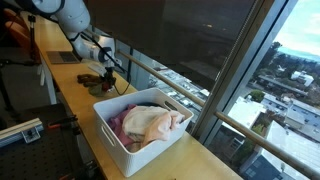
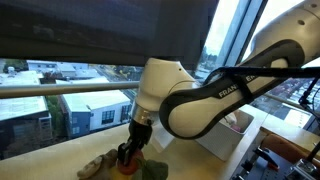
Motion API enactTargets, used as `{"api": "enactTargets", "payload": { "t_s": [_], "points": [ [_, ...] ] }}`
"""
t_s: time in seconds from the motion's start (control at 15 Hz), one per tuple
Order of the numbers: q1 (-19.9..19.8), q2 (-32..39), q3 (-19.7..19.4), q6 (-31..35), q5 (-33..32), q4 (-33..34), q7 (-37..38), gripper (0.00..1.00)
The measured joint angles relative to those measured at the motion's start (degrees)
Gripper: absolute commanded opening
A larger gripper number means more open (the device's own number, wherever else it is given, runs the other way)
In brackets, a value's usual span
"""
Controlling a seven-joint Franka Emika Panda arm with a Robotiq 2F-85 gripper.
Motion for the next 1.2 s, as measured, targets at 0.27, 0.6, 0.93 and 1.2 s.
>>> {"api": "enactTargets", "payload": {
  "t_s": [0.27, 0.6, 0.93, 1.2],
  "points": [
    [-0.17, -2.20, -1.03, -0.96, 0.50, -0.73, 0.24, 0.00],
    [-0.17, -13.81, -9.54, -0.92, -2.53, -8.52, 4.07, 0.04],
    [-1.23, -25.31, -19.53, -0.93, -12.48, -16.68, 13.39, 0.05],
    [-7.23, -32.90, -22.71, -1.19, -17.60, -21.85, 16.14, 0.05]
  ]
}}
